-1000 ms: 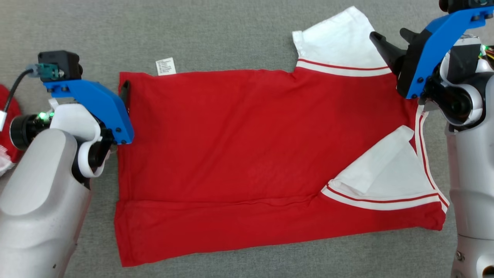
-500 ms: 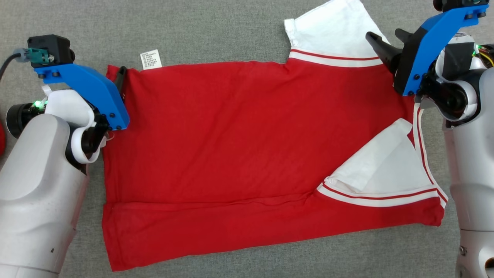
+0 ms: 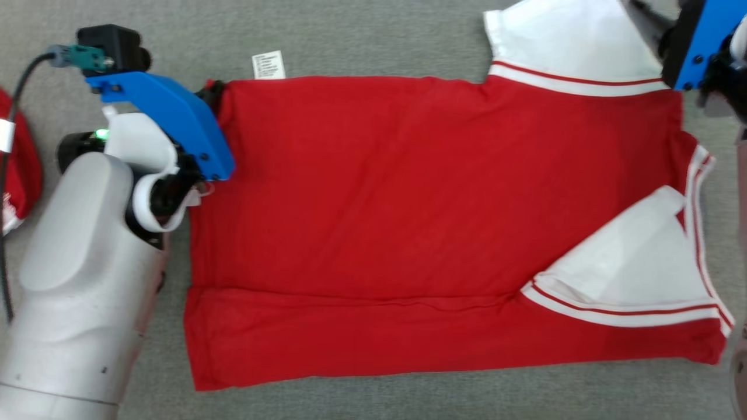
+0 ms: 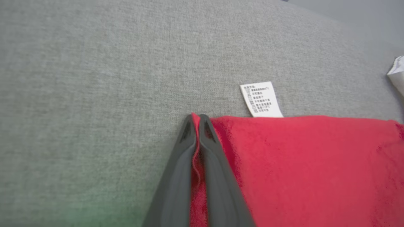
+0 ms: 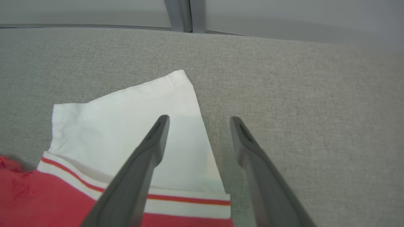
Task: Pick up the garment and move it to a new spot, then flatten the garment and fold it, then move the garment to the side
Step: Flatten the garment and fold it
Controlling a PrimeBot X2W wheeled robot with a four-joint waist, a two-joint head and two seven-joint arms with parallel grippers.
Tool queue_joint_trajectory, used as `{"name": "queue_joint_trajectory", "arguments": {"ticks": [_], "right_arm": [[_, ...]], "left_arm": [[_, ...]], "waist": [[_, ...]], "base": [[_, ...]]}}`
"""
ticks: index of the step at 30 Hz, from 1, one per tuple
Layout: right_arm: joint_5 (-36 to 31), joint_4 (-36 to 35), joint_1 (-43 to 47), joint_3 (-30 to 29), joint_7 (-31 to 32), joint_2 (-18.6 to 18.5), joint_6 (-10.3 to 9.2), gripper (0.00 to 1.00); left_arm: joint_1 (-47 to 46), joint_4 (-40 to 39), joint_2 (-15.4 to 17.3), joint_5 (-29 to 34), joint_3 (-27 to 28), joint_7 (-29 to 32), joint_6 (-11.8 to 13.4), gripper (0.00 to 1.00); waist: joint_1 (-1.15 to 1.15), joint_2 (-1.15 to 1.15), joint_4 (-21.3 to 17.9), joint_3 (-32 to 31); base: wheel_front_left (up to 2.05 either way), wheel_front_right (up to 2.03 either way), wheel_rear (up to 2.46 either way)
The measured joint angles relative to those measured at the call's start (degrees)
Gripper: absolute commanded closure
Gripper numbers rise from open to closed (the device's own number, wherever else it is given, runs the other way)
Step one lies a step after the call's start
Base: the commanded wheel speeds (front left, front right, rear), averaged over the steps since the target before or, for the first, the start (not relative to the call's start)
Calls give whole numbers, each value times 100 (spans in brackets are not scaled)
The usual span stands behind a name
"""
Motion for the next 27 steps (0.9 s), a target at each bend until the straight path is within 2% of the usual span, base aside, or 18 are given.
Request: {"name": "queue_joint_trajectory", "arguments": {"ticks": [8, 14, 15, 16, 20, 27], "right_arm": [[-647, 403, -511, -471, -267, -138, 0, 0], [-1188, 776, -646, -848, -370, -189, 0, 0], [-1238, 816, -660, -835, -331, -185, -1, 36], [-1259, 846, -707, -816, -278, -188, -2, 98], [-1220, 879, -760, -545, -204, -197, -4, 100], [-808, 791, -626, -227, -826, -257, 1, 100]], "left_arm": [[227, -694, -341, -3, -216, -294, -224, 100], [315, -1003, -552, -3, -277, -571, -268, 100], [334, -1026, -580, -25, -271, -606, -275, 100], [350, -1039, -605, -40, -275, -646, -275, 100], [407, -1057, -608, -29, -260, -805, -277, 100], [580, -916, -564, 102, -53, -1626, -269, 100]], "waist": [[0, 0, 528, 274], [0, 0, 871, 502], [0, 0, 910, 529], [0, 0, 939, 551], [0, 0, 936, 547], [1, 0, 774, 308]], "base": [[0, 0, 0], [0, 0, 0], [0, 0, 0], [0, 0, 0], [0, 0, 0], [0, 0, 0]]}}
